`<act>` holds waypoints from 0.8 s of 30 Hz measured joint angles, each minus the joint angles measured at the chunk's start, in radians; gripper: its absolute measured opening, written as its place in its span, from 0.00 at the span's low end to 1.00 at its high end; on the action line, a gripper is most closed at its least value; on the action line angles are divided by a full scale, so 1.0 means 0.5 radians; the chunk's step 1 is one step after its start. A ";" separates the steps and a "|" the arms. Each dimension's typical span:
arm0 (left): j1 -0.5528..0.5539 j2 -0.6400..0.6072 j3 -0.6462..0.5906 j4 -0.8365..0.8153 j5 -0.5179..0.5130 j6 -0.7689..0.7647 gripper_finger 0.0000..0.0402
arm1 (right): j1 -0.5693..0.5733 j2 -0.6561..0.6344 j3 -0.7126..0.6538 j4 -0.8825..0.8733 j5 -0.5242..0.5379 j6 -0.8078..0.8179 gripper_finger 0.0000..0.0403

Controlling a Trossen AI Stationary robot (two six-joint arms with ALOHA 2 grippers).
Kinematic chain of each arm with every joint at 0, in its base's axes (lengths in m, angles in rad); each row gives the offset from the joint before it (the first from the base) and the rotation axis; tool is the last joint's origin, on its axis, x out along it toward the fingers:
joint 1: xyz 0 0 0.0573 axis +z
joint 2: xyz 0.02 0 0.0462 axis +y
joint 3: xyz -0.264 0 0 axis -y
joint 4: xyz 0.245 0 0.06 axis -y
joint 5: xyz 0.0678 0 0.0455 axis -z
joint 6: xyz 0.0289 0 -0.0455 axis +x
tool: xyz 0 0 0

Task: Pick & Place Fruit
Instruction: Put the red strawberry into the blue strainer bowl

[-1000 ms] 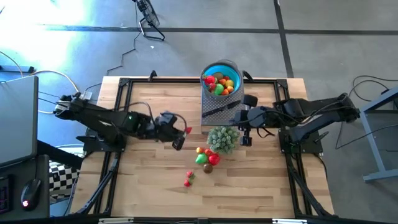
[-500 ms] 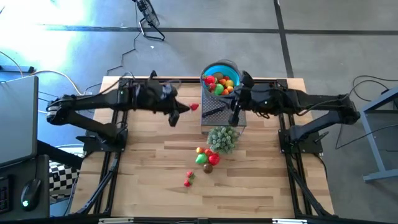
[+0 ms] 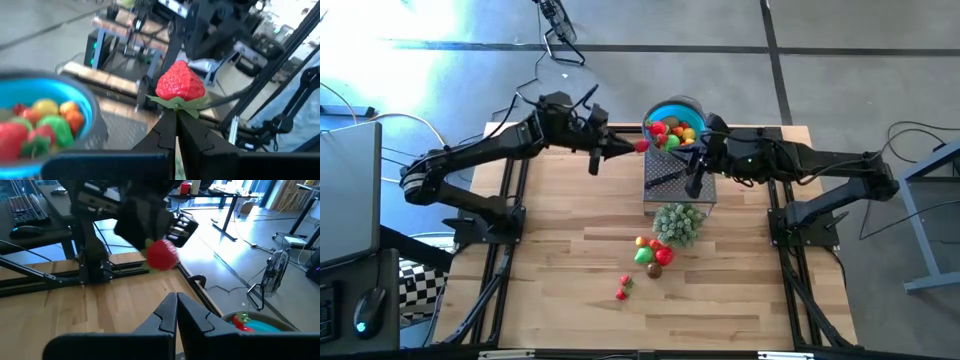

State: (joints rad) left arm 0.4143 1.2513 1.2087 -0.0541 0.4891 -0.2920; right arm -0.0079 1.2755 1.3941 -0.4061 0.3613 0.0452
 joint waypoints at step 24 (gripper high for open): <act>0.100 0.149 0.000 0.596 0.197 0.120 0.00 | -0.532 -0.014 0.002 0.164 -1.140 -0.161 0.01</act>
State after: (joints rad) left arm 0.4641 1.3258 1.2087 0.2440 0.5876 -0.2320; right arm -0.2739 1.2682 1.3949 -0.3243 -0.2087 -0.0351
